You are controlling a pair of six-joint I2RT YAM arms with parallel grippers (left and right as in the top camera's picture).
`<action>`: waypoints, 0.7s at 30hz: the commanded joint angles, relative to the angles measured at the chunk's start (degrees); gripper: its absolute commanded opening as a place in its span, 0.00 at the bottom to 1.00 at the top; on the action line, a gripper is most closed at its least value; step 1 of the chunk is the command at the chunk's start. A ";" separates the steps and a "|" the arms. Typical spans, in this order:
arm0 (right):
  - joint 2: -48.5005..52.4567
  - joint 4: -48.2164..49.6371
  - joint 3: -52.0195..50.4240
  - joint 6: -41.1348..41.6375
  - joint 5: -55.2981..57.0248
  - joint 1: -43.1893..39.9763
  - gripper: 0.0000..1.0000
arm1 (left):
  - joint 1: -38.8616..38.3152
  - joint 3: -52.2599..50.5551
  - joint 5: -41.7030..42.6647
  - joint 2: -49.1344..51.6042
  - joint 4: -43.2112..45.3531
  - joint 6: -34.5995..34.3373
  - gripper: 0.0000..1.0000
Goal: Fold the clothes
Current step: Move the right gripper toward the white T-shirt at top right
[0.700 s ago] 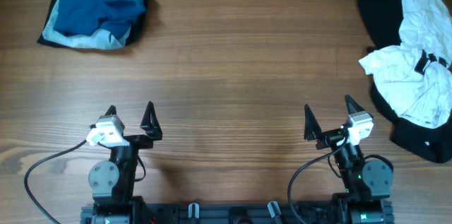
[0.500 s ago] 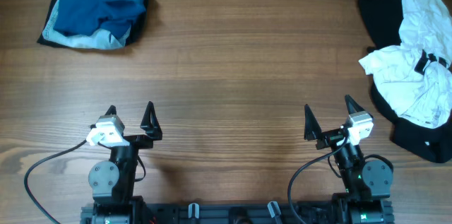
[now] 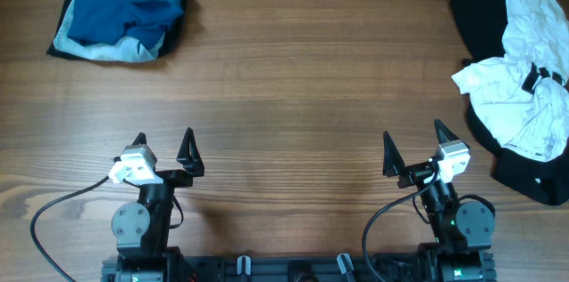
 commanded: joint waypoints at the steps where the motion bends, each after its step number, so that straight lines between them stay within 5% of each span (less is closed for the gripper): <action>1: -0.35 0.15 -0.09 -0.61 -0.90 0.35 1.00 | 0.37 -0.35 0.50 -0.42 -0.11 -0.72 1.00; 21: -0.35 1.27 -0.09 -1.44 2.19 0.33 1.00 | 0.37 -0.35 0.50 -0.42 -0.11 -0.74 1.00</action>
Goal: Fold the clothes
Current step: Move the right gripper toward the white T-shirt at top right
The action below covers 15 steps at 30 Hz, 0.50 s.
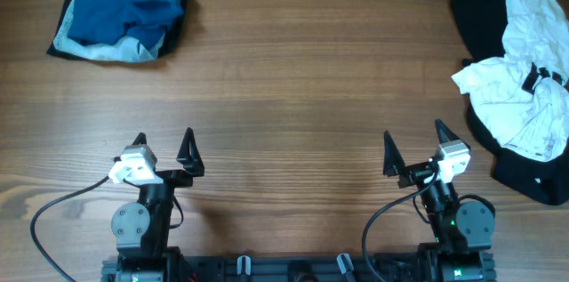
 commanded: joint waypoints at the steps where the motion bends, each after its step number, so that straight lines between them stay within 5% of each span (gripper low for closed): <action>1: -0.35 1.36 -0.09 -1.57 1.73 0.33 1.00 | 0.35 -0.35 0.48 -0.42 -0.11 -0.74 1.00; 8: -0.33 15.10 0.72 -5.70 7.43 0.22 1.00 | 0.37 -0.35 0.98 -0.42 1.73 -0.72 1.00; 15: 10.01 15.13 14.21 -9.97 10.23 0.00 1.00 | 0.37 4.15 2.36 0.17 3.72 0.20 1.00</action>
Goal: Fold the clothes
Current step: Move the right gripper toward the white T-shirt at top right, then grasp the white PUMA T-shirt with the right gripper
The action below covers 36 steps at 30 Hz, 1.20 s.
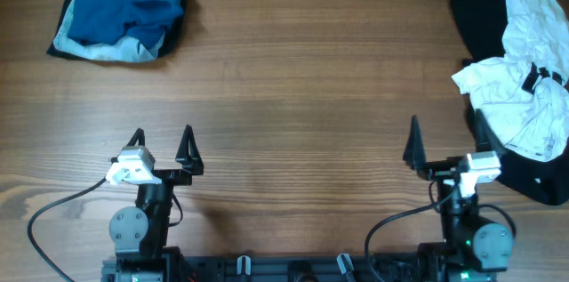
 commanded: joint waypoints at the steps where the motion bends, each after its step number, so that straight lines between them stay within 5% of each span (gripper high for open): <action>1: 8.79 0.66 9.94 -3.87 1.95 0.02 1.00 | 0.37 4.96 2.16 0.87 -0.66 1.44 1.00; 8: 31.30 -2.51 31.17 -7.34 -0.20 -0.15 1.00 | 0.37 17.64 2.21 13.07 -6.25 4.26 1.00; 19: 74.64 -29.73 63.76 -12.48 -1.18 -7.61 1.00 | 0.35 41.16 10.97 43.80 -22.10 4.26 1.00; 27: 97.44 -34.07 65.94 -9.62 -15.28 -10.08 1.00 | 0.24 41.55 14.23 58.18 -21.20 3.76 1.00; 31: 102.38 -32.28 65.94 1.36 0.20 -11.02 1.00 | 0.26 41.55 14.19 61.35 -20.98 3.78 1.00; 36: 107.32 -33.92 65.72 6.47 8.17 -14.36 0.80 | 0.24 41.55 14.16 61.88 -20.48 3.78 1.00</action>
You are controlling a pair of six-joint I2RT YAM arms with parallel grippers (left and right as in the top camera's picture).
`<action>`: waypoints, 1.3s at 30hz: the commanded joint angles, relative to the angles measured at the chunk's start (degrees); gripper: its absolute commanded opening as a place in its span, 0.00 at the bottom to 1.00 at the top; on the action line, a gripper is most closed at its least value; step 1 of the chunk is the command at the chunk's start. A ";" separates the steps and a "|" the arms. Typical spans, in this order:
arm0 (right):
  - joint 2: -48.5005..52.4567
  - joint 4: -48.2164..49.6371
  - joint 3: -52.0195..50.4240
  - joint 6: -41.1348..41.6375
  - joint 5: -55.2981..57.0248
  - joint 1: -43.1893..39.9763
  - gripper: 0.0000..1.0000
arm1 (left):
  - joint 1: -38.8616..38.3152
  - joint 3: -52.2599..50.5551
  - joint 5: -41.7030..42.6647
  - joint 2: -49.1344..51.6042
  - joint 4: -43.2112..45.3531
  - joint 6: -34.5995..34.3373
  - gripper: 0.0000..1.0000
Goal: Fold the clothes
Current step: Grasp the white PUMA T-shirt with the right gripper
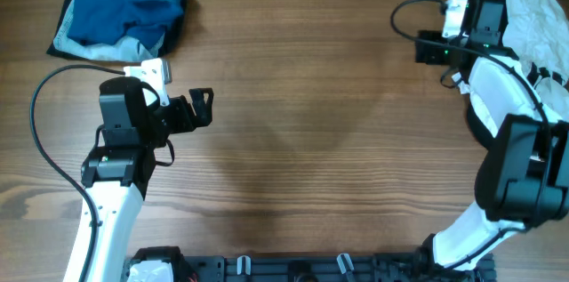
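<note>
A heap of unfolded white and black clothes (520,86) lies at the table's right edge. My right arm reaches far back over it. The right gripper (494,4) is at the heap's upper left, over black and white cloth, and its fingers are hidden under the wrist. A bundle of blue and pale clothes (120,6) sits at the far left corner. My left gripper (201,108) hangs open and empty above the bare wood, right of and below that blue bundle, pointing to the right.
The wooden table (302,140) stretches between the two piles. The left arm's cable (40,131) loops out to the left. The arm bases stand along the front edge (293,269).
Both arms have left their low rest near the front edge. The right gripper now sits far back at the white and black heap. The left gripper is raised over the table's left middle.
Both grippers first rested open and upright near the front edge, unchanged at the second moment. Then the right arm had turned toward the right heap. Now the right gripper is at that heap and the left is lifted, pointing right.
</note>
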 commanded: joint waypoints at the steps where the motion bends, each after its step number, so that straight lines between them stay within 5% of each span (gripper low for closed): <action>1: 4.50 -1.44 0.85 7.76 8.85 -3.10 0.79 | 0.24 0.85 1.16 0.26 0.81 0.48 1.00; 12: 6.47 -6.54 -0.31 14.53 10.67 -7.85 0.71 | 0.24 0.83 1.16 0.26 0.98 0.48 1.00; 16: 6.47 -8.02 -0.33 15.23 10.69 -7.85 0.48 | 0.24 0.83 1.16 0.26 1.05 0.48 1.00; 21: 5.81 -10.36 -0.20 17.66 10.78 -7.85 0.04 | 0.26 0.83 1.16 0.26 1.07 0.48 1.00; 28: -1.33 -12.79 0.50 18.95 9.75 -7.74 0.04 | 0.26 0.83 1.18 0.26 1.31 0.48 0.96; 39: -26.03 -15.47 5.22 16.59 -9.62 -2.12 0.04 | 0.26 0.85 1.55 0.15 6.73 0.35 0.95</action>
